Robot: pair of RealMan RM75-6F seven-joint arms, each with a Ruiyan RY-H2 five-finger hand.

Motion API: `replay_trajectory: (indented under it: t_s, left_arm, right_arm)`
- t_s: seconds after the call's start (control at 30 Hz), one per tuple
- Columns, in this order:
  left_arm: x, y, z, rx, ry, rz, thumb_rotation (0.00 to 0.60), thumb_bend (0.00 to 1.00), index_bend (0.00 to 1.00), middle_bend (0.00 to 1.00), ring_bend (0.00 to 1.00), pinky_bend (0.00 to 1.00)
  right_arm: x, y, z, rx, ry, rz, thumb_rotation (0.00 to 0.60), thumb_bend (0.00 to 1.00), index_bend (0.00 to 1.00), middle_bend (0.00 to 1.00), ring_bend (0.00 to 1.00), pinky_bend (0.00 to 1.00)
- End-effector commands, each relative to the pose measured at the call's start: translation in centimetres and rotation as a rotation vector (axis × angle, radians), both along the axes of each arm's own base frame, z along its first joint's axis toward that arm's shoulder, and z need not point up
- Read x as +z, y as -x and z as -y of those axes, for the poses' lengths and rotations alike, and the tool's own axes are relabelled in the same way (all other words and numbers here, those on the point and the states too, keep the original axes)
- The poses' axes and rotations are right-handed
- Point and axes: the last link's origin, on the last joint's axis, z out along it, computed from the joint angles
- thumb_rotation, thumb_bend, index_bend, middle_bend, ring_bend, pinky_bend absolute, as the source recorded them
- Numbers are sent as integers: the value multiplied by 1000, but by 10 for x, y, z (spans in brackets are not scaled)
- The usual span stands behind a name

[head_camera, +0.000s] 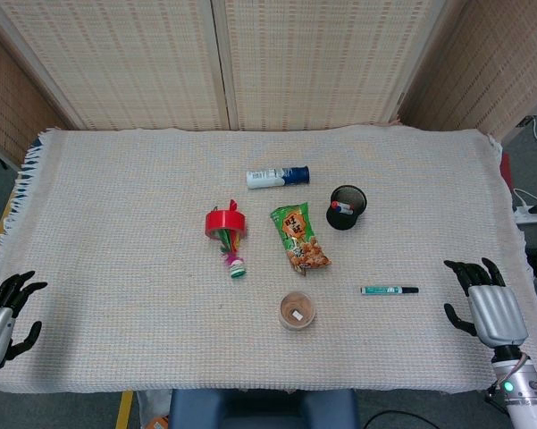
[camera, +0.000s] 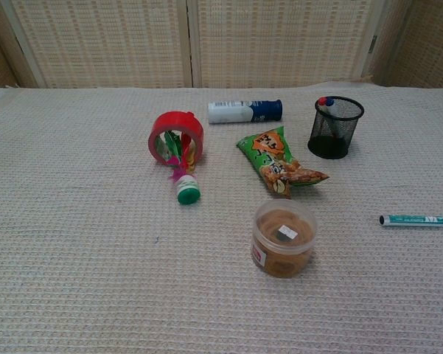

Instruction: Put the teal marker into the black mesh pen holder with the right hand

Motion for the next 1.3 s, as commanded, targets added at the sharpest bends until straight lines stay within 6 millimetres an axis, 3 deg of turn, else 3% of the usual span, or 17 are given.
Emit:
replay_trajectory:
  t_s: [0.03, 0.93, 1.13, 1.3]
  left_arm:
    - [0, 0, 0, -1, -2, -1, 600, 396, 219, 50, 0, 120]
    - [4, -4, 2, -4, -10, 12, 600, 397, 219, 50, 0, 120]
    - [6, -3, 1, -3, -12, 30, 600, 395, 219, 50, 0, 120]
    - [6, -2, 1, -3, -7, 31, 600, 395, 219, 51, 0, 119]
  right_arm:
    - [0, 0, 0, 0, 1, -2, 600, 276, 174, 195, 162, 70]
    - [-4, 1, 4, -5, -17, -7, 600, 276, 188, 195, 162, 70]
    - [-20, -11, 36, 46, -99, -35, 600, 276, 189, 195, 162, 70]
    - [-49, -25, 70, 88, -201, -56, 600, 276, 189, 195, 162, 70]
